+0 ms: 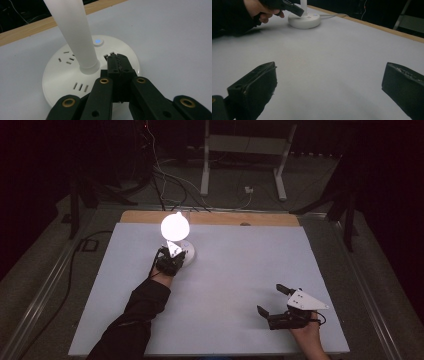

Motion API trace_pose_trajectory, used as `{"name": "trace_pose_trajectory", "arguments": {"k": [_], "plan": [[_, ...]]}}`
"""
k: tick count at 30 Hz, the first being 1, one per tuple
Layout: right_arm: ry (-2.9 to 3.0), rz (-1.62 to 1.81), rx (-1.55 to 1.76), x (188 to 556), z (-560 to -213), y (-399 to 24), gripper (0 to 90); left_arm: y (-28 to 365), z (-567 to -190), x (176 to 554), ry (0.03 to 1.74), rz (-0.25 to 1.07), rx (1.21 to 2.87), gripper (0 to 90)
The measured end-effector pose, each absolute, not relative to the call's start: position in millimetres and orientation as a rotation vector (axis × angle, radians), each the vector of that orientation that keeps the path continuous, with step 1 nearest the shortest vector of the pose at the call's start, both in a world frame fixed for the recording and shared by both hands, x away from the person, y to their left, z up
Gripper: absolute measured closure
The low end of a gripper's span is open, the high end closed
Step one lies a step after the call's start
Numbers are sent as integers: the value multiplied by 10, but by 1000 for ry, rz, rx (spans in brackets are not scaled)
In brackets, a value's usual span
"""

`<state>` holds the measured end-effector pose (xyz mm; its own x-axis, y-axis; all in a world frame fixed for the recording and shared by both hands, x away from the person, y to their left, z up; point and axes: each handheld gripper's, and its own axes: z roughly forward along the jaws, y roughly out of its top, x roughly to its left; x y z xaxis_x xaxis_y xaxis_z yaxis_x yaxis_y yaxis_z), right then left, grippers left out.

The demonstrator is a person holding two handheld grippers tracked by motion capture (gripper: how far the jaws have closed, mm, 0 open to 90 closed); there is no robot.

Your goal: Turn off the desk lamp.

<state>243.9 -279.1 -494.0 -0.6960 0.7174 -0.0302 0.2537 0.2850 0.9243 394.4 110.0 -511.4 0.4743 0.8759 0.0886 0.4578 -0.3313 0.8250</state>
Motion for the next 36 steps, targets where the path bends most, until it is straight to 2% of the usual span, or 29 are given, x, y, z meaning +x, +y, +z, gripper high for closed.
{"name": "trace_pose_trajectory", "arguments": {"k": [20, 23, 31, 35, 36], "plan": [[2117, 1395, 868, 2437, -4941, -2786, 0, 1077, -5155, 3939, 1091, 705, 1985, 900], [2121, 1393, 864, 2437, -4944, -2776, 0, 1106, -5145, 3960, 1108, 656, 1965, 900], [2115, 1394, 865, 2437, -4939, -2793, 0, 1083, -5015, 3912, 1097, 647, 1946, 900], [2114, 1394, 861, 2434, -4935, -2791, 0, 1090, -4967, 3889, 1102, 616, 1944, 792], [2113, 1394, 862, 2433, -4935, -2792, 0, 1090, -4948, 3873, 1114, 613, 1944, 792]]}}
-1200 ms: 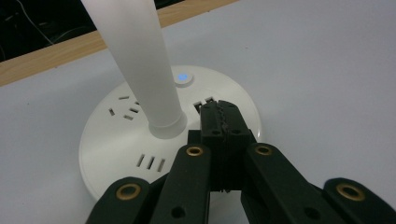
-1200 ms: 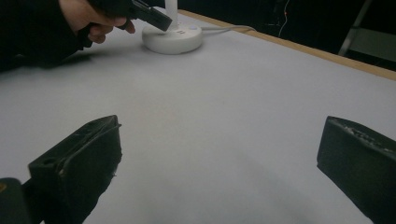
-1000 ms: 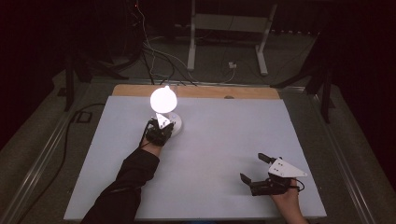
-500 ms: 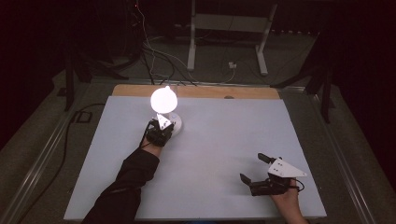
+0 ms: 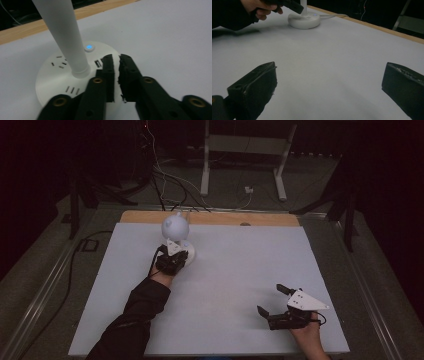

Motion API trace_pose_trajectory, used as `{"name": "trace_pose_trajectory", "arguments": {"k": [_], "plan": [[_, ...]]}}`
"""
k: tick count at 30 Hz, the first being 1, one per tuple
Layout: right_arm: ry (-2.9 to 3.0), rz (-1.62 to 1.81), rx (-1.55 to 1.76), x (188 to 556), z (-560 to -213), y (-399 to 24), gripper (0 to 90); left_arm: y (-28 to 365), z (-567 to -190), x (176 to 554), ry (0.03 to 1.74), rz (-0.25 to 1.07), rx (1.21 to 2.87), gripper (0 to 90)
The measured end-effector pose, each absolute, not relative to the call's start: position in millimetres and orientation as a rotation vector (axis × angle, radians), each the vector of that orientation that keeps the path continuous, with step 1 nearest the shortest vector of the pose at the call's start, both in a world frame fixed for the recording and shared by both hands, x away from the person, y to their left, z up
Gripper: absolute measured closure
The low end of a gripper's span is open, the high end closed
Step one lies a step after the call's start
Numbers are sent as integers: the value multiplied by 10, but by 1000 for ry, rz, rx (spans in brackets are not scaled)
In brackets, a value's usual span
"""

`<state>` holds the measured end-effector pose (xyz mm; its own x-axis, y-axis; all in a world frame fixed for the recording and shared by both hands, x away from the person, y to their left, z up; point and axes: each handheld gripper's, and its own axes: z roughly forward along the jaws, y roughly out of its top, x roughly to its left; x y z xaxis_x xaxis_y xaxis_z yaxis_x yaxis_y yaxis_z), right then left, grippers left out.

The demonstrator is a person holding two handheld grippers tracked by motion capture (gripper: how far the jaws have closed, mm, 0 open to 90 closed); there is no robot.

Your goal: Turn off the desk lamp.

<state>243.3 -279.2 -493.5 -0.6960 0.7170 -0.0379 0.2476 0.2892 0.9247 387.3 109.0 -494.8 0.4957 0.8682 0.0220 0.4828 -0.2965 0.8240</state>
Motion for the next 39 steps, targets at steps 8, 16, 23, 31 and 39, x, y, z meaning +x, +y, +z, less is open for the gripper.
{"name": "trace_pose_trajectory", "arguments": {"k": [8, 16, 23, 31, 39], "plan": [[2113, 1394, 864, 2437, -4936, -2793, 0, 1151, -4879, 3765, 1131, 546, 1970, 392], [2109, 1398, 864, 2437, -4930, -2800, 0, 1246, -4818, 3658, 1134, 479, 1959, 161], [2112, 1401, 867, 2445, -4933, -2791, 0, 1411, -4742, 3535, 1101, 399, 1950, 17], [2118, 1395, 864, 2448, -4943, -2772, 0, 1604, -4685, 3342, 1055, 363, 1934, 4], [2124, 1388, 868, 2448, -4950, -2763, 0, 1757, -4690, 3163, 1025, 365, 1942, 4]]}}
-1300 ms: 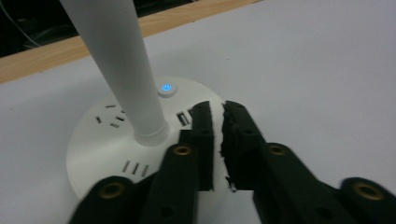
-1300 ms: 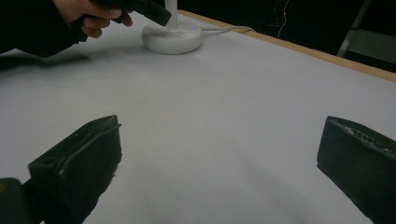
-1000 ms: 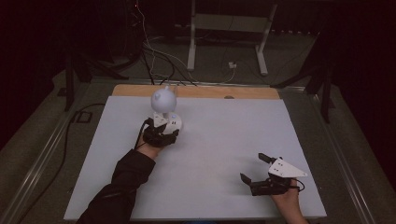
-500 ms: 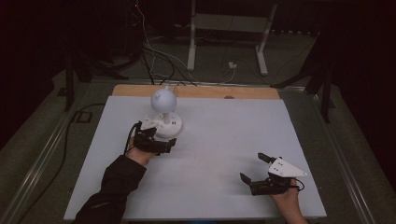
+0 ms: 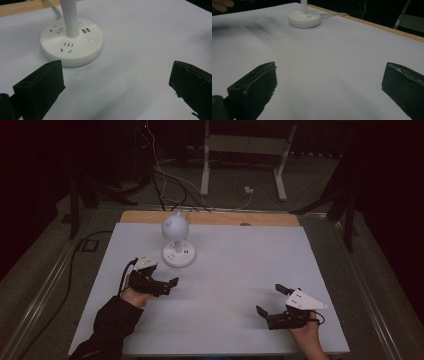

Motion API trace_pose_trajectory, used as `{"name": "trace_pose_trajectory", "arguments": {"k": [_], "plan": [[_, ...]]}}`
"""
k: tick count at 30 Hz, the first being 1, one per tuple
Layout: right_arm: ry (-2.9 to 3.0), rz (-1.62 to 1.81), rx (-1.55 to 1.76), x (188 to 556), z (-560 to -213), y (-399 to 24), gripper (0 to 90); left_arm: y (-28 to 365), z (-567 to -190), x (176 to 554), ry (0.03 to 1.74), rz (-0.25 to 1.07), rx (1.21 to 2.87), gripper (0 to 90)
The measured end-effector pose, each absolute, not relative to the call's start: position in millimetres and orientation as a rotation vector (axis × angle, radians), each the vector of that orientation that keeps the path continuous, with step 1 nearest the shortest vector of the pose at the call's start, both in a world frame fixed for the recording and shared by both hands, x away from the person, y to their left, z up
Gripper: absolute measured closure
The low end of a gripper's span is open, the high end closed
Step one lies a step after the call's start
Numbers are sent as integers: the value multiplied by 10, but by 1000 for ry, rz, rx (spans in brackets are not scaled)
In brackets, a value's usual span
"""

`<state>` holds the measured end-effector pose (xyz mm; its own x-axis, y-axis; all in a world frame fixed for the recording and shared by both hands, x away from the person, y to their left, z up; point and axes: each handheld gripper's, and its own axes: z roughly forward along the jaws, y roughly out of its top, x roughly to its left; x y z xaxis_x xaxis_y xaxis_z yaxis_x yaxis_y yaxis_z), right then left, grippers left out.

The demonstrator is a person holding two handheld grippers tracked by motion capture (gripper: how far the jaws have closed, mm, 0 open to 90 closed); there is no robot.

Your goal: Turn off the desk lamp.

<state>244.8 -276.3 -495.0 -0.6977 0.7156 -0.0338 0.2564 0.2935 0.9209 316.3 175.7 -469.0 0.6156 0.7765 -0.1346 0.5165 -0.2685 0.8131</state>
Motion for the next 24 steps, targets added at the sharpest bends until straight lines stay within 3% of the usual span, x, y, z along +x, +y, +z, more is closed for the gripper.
{"name": "trace_pose_trajectory", "arguments": {"k": [12, 24], "plan": [[2132, 1378, 866, 2450, -4962, -2752, 0, 1923, -4758, 2872, 970, 344, 1962, 4], [2136, 1374, 867, 2448, -4966, -2745, 0, 2044, -5058, 2607, 856, 281, 2028, 4]]}}
